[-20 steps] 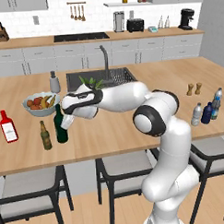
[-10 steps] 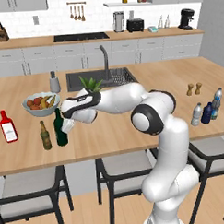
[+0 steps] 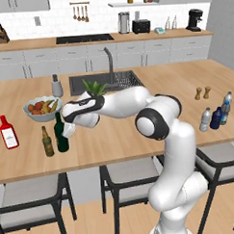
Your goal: Move the plastic bottles in the middle to the plastics group, and the glass bottles in the middle to the glass group.
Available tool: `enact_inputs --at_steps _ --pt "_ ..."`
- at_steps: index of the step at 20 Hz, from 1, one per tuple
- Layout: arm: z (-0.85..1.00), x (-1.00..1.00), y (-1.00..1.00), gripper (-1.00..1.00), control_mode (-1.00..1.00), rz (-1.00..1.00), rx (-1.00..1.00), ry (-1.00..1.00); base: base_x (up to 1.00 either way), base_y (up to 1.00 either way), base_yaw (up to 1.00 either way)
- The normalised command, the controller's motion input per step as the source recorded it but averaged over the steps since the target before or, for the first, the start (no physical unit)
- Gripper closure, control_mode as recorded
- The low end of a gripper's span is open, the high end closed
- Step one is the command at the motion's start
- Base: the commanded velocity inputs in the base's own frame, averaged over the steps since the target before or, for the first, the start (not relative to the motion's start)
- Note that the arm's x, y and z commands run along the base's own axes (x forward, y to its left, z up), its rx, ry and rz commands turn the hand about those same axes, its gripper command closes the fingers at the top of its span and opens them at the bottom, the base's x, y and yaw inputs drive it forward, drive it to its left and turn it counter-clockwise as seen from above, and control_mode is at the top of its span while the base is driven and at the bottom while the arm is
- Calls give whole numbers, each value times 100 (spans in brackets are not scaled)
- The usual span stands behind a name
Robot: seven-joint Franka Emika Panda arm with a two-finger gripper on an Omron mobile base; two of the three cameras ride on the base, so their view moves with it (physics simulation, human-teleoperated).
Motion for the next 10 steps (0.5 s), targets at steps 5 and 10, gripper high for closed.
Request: enact_inputs --at_steps 5,10 --pt "-1 0 19 100 -100 1 0 -5 0 0 0" --pt "-4 0 6 100 -100 0 0 -7 0 0 0"
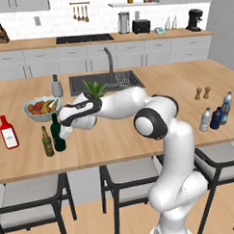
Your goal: Move the plastic bottles in the middle to the plastics group, and the glass bottles in the middle to the glass group.
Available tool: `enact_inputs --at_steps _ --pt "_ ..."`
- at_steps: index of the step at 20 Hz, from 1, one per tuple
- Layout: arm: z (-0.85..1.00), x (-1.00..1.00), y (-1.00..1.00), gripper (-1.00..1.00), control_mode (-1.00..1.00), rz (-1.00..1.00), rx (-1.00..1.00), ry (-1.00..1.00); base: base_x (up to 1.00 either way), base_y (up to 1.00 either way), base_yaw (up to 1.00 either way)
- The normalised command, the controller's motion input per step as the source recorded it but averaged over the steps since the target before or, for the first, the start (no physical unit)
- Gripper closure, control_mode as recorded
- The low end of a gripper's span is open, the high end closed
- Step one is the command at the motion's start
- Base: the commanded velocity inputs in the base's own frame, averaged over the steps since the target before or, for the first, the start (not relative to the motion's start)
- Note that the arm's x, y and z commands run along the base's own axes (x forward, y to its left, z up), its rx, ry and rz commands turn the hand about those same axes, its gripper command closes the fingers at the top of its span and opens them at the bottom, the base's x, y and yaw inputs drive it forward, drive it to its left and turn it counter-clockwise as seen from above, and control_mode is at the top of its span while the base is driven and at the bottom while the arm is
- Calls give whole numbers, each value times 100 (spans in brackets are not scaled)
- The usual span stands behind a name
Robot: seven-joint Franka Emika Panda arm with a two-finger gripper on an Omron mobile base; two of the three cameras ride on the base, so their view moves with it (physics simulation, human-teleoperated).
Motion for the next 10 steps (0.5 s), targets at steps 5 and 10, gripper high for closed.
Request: enact_inputs --at_steps 5,10 --pt "0 0 0 -100 -100 0 0 0 0 0 0" --pt "0 0 0 -100 -100 0 0 0 0 0 0"
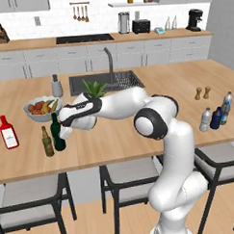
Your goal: Move the plastic bottles in the middle to the plastics group, and the glass bottles in the middle to the glass group.
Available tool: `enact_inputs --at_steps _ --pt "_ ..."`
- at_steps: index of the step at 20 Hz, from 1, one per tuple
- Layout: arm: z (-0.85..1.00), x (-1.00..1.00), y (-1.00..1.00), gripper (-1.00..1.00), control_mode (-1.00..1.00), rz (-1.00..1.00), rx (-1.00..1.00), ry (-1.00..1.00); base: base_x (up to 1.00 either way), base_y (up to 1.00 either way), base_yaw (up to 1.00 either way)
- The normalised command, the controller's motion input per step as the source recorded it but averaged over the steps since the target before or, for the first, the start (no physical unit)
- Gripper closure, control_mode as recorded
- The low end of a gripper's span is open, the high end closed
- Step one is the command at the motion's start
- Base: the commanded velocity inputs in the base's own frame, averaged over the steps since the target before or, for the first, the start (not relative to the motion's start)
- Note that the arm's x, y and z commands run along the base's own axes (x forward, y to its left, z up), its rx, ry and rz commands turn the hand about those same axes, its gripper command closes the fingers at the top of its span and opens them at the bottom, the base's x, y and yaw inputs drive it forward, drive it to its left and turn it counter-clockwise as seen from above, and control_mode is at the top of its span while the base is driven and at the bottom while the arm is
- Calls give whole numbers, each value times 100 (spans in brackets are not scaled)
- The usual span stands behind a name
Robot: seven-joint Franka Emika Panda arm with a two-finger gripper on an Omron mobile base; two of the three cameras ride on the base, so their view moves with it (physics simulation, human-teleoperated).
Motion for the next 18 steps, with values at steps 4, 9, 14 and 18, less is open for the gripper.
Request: enact_inputs --at_steps 4,9,14,18 --pt "0 0 0 -100 -100 0 0 0 0 0 0" --pt "0 0 0 -100 -100 0 0 0 0 0 0" --pt "2 0 -8 -100 -100 -1 0 0 0 0 0" --pt "30 0 -41 -100 -100 -6 3 0 0 0 0"
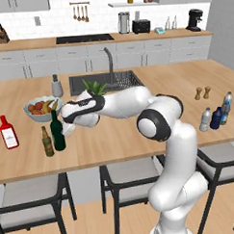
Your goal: Move the plastic bottles in the middle to the plastics group, and the glass bottles in the middle to the glass group.
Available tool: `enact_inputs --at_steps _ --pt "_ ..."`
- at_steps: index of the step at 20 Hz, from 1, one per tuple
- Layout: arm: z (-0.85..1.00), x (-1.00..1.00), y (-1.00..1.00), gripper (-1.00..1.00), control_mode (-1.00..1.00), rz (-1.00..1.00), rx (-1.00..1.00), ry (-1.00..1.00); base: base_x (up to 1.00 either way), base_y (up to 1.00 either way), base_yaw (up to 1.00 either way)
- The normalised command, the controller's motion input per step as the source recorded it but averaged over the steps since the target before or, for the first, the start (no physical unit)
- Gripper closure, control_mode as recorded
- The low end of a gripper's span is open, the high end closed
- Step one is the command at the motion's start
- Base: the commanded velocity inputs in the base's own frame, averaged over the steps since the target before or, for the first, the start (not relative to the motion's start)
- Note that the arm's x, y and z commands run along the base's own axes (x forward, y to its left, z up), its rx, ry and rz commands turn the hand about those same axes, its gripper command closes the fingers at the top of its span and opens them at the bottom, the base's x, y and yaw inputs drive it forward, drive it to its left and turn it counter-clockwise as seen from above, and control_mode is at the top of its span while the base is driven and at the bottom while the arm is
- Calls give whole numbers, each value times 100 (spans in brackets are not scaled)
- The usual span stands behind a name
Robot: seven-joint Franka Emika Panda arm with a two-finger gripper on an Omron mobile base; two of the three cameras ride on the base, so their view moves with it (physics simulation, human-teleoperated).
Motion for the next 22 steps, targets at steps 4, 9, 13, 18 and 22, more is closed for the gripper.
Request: enact_inputs --at_steps 4,9,13,18,22 --pt "39 -9 -53 -100 -100 -3 6 2 0 0 0" --pt "30 -27 -41 -100 -100 -1 5 0 0 0 0" --pt "30 -39 -53 -100 -100 -6 1 0 0 0 0" --pt "20 -46 -61 -100 -100 -12 -6 0 0 0 0" --pt "34 -13 -26 -100 -100 -17 -26 7 0 0 0"
